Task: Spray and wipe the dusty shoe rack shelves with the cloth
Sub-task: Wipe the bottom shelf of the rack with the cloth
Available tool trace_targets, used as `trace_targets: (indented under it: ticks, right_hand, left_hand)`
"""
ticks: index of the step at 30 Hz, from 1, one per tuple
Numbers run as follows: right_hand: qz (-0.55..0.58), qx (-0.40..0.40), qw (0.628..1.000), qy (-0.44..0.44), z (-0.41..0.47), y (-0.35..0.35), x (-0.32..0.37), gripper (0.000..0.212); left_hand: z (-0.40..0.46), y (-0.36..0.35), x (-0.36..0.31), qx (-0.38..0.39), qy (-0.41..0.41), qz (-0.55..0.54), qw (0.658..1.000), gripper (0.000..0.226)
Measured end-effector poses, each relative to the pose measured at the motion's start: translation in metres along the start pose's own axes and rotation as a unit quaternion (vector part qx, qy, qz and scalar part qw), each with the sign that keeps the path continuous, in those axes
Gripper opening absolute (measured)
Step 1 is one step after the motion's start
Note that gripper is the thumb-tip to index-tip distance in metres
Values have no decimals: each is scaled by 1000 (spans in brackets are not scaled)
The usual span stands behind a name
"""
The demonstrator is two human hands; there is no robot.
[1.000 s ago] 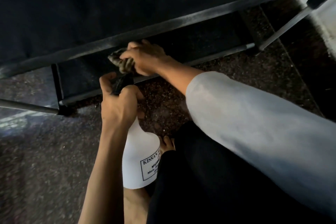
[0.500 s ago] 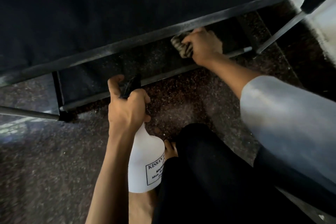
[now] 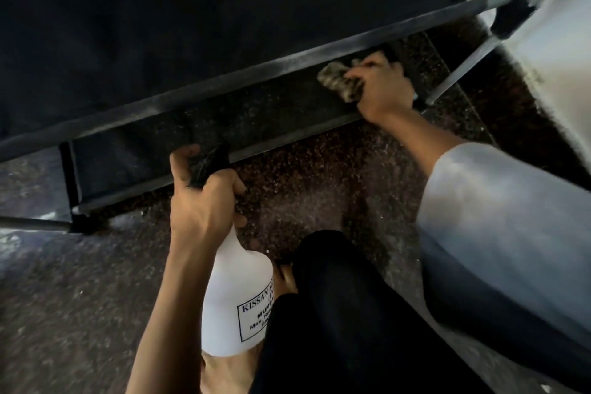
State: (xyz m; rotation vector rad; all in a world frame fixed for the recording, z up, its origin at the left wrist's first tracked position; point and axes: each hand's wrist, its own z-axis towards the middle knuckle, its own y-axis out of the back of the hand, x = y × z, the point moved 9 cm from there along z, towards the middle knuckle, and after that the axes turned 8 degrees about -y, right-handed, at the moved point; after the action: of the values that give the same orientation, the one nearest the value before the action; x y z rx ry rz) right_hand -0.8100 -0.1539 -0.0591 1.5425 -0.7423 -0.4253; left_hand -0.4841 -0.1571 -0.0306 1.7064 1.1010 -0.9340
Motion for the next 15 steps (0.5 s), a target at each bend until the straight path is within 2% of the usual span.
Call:
trace_targets:
  ticks: [2,6,8,11,13,15]
  right_hand:
    - [-14,7,999,-43,12,2,-18,37]
    - [18,17,998,-57,12,-8,4,31]
    - [27,38,998,46,-10,-16,46,33]
    - [51,74,971,221,-65,-22,121,36]
    - [61,89,957,270,-83,-26,146,40]
    - [62,88,957,271,-78,-27,144,41]
  left_hand:
    - [1,-1,0,1,1,0,1000,51]
    - [2,-11,2,22,1,-17,1000,54]
    - [1,-16,1,32,1,-15,999,53]
    - [2,-23,2,35,1,-12,999,53]
    - [2,-25,2,36,-1,-9,999,52]
    - [1,-25,1,35,-1,-4,999,49]
